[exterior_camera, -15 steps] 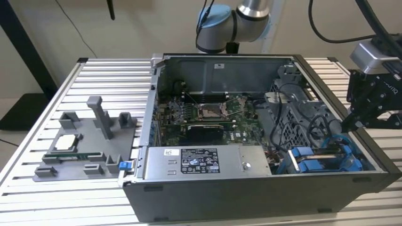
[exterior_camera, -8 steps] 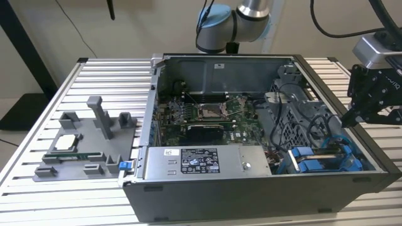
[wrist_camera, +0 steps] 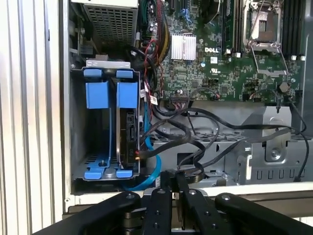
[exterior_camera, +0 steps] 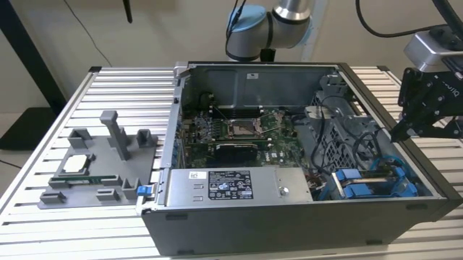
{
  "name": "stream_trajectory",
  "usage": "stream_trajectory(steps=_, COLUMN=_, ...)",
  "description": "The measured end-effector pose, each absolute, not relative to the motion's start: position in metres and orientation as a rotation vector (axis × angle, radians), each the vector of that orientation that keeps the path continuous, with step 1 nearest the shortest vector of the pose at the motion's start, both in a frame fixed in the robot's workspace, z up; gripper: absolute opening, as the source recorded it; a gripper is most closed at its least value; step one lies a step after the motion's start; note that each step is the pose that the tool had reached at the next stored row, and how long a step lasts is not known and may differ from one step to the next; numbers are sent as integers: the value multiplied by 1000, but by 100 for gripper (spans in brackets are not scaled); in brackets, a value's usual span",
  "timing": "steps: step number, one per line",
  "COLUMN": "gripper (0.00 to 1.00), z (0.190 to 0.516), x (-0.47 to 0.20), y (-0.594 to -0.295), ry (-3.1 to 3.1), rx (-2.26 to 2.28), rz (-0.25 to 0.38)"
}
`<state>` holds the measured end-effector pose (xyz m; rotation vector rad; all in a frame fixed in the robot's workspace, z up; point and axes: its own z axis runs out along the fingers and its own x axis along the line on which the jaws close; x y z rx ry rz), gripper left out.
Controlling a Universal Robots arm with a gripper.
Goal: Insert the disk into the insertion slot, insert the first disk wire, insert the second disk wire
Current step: 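Insert the second disk wire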
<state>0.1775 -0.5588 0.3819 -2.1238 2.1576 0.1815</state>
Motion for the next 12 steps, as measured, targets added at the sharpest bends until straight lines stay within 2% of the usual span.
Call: stream_trajectory(steps=12, gripper=0, z=391, x=150, y=-564, ry=2157, rx=-2123, rz=182)
